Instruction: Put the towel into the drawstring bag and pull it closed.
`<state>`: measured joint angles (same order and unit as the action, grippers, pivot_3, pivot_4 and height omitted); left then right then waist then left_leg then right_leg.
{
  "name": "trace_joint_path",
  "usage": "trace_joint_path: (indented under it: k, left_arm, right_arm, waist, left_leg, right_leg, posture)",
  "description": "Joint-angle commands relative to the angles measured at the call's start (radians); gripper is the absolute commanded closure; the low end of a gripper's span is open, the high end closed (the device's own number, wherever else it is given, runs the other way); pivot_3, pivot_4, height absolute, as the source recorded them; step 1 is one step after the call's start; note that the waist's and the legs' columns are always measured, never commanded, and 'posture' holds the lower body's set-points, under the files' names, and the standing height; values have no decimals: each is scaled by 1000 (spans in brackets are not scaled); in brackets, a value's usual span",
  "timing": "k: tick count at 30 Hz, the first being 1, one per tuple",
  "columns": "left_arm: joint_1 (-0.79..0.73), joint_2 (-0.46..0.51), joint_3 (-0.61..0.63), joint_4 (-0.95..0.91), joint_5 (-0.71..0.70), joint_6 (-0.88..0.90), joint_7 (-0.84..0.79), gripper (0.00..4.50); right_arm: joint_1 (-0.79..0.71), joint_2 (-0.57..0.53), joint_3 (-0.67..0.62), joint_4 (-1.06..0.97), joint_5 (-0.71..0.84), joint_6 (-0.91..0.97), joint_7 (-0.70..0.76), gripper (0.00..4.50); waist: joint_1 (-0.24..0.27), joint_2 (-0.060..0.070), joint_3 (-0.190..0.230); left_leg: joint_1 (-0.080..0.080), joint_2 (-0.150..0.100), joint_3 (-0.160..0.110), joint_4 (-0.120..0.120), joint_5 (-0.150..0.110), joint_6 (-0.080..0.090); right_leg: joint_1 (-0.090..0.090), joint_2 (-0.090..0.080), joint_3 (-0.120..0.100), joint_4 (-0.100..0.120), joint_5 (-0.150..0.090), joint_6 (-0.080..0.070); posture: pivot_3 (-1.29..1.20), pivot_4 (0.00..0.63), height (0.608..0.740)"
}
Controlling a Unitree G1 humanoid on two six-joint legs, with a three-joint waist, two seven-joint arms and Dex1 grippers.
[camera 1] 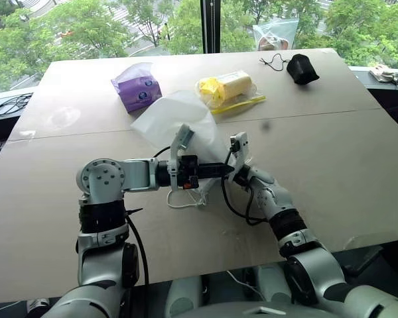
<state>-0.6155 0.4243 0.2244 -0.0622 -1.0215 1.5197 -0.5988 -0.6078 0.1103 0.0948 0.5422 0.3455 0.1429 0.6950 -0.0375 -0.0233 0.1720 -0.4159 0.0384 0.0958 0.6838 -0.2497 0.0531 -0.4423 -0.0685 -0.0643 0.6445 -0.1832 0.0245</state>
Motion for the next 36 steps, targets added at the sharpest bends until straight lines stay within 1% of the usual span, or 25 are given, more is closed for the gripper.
trace_joint_path:
  k: [1, 2, 3, 6, 7, 8, 9, 10, 12, 14, 15, 17, 19, 21, 24, 26, 28, 29, 31, 34, 36]
  left_arm:
    - [-53, 100, -96, 39, 145, -240, -123, 4500]
    - [-68, 123, -128, 69, 188, -310, -166, 4500]
    - [-100, 148, -169, 118, 252, -413, -225, 4500]
    - [-172, 199, -276, 248, 410, -663, -375, 4500]
    - [-195, 222, -322, 297, 480, -780, -447, 4500]
    - [-220, 238, -352, 343, 522, -860, -520, 4500]
    - [-245, 244, -361, 388, 557, -934, -556, 4236]
    - [-261, 250, -367, 416, 579, -991, -597, 4078]
    - [-271, 257, -369, 450, 618, -1081, -638, 3399]
    - [-270, 256, -362, 474, 645, -1138, -649, 2546]
    - [-260, 259, -346, 468, 644, -1136, -643, 2220]
    - [-216, 288, -301, 399, 604, -1073, -645, 1275]
    - [-158, 324, -247, 297, 553, -986, -633, 1275]
    - [-68, 369, -170, 160, 480, -876, -608, 1275]
    - [120, 442, -35, -33, 386, -750, -567, 1275]
    - [222, 460, 40, -119, 348, -701, -525, 1275]
    - [370, 458, 118, -221, 335, -678, -479, 1222]
    - [436, 442, 137, -269, 334, -673, -445, 1222]
    - [531, 398, 112, -339, 366, -705, -381, 1222]
    - [581, 301, 10, -371, 416, -749, -286, 1222]
    - [584, 248, -97, -339, 510, -826, -240, 1222]
  right_arm:
    - [105, -115, 62, -219, -131, -19, -39, 2396]
    - [132, -149, 79, -270, -157, -7, -44, 2008]
    - [185, -209, 100, -389, -155, 48, -14, 1524]
    - [270, -318, 128, -615, -141, 154, 20, 1524]
    - [279, -332, 116, -682, -134, 196, -7, 1524]
    - [287, -347, 108, -742, -131, 240, -31, 1524]
    - [289, -370, 113, -783, -152, 265, -45, 1452]
    - [285, -383, 112, -799, -181, 286, -70, 1417]
    - [262, -405, 121, -776, -241, 309, -114, 1417]
    - [237, -423, 138, -738, -279, 314, -128, 1417]
    - [208, -417, 142, -684, -297, 303, -142, 1417]
    - [123, -381, 139, -534, -309, 284, -163, 1417]
    - [36, -348, 138, -368, -326, 228, -175, 1417]
    - [-50, -319, 132, -189, -335, 157, -168, 1417]
    - [-169, -284, 110, 77, -349, 60, -180, 1417]
    - [-217, -285, 115, 200, -371, -6, -171, 1417]
    - [-249, -282, 90, 275, -345, -55, -128, 1940]
    - [-259, -283, 82, 297, -337, -75, -106, 2208]
    - [-268, -292, 71, 317, -332, -107, -76, 3065]
    - [-250, -308, 59, 288, -318, -124, -22, 4430]
    - [-215, -330, 56, 214, -313, -118, -1, 4481]
  waist:
    - [8, 0, 0]
    - [11, 0, 0]
    - [22, 1, 0]
    - [26, 1, 1]
    - [23, 1, 1]
    - [19, 1, 1]
    - [17, 1, 1]
    - [17, 1, 1]
    - [18, 1, 1]
    - [20, 1, 1]
    - [20, 1, 1]
    - [19, 1, 1]
    - [8, 0, 2]
    - [0, 0, 2]
    - [-11, -1, 3]
    - [-9, -1, 3]
    - [-1, -1, 2]
    - [-2, -1, 2]
    - [2, -1, 2]
    - [18, -1, 2]
    - [25, -1, 2]
  left_leg:
    - [0, 0, 0, 0, 0, 0]
    - [0, -1, 0, 0, 0, 0]
    - [0, -1, 0, 0, 0, 0]
    - [-1, -1, 1, 0, 0, 0]
    - [-1, -1, 2, -1, 0, 0]
    - [-1, -1, 3, -1, 0, 0]
    - [-1, 0, 4, -1, 0, 0]
    - [-1, 0, 5, -2, 0, 0]
    - [-1, 1, 5, -2, 0, 0]
    - [-2, 1, 6, -2, 0, 0]
    - [-2, 1, 6, -2, 0, 0]
    - [-2, 1, 7, -2, 0, 1]
    - [-2, 1, 8, -1, 0, 1]
    - [-2, 2, 7, -1, 0, 1]
    - [-3, 2, 7, -2, 0, 1]
    - [-2, 2, 7, -3, 0, 1]
    - [-1, 2, 6, -3, 0, 0]
    - [0, 2, 5, -3, 0, 0]
    - [1, 1, 5, -3, 0, 0]
    - [1, 0, 2, -3, 0, 0]
    - [1, 0, 1, -2, 0, 0]
  right_leg:
    - [0, -1, 0, 0, 0, 0]
    - [0, -1, -2, 0, 0, 0]
    - [0, -1, -2, -1, 0, 0]
    - [0, -2, -2, -2, -3, -4]
    - [-1, -1, -2, -3, -3, -4]
    - [-1, -1, -1, -2, -3, -4]
    - [-2, 0, 0, -2, -2, -4]
    - [-3, 0, 0, -1, -2, -4]
    - [-5, 3, 0, -1, -3, -4]
    - [-5, 3, 1, -1, -3, -4]
    - [-5, 3, 1, -1, -3, -4]
    - [-6, 3, 2, -2, -3, -4]
    - [-6, 3, 4, -2, -3, -4]
    - [-6, 3, 4, -2, -1, 0]
    - [-6, 4, 5, -2, -1, 0]
    - [-6, 4, 6, -3, -1, 0]
    - [-5, 3, 5, -3, -1, 0]
    - [-4, 3, 4, -3, -1, 0]
    - [-3, 0, 4, -2, -3, -4]
    - [-1, -2, 1, -2, -3, -4]
    - [-1, -2, -1, -2, -2, -5]
  posture:
    - [0, 150, 740]
    - [0, 150, 740]
    - [0, 150, 740]
    - [0, 150, 740]
    - [0, 150, 740]
    - [0, 150, 740]
    - [0, 150, 740]
    - [0, 150, 740]
    - [0, 150, 740]
    - [0, 150, 740]
    - [0, 150, 740]
    - [0, 150, 740]
    - [0, 150, 740]
    - [0, 150, 740]
    - [0, 150, 740]
    - [0, 150, 740]
    - [0, 150, 740]
    - [0, 150, 740]
    - [0, 150, 740]
    - [0, 150, 740]
    - [0, 150, 740]
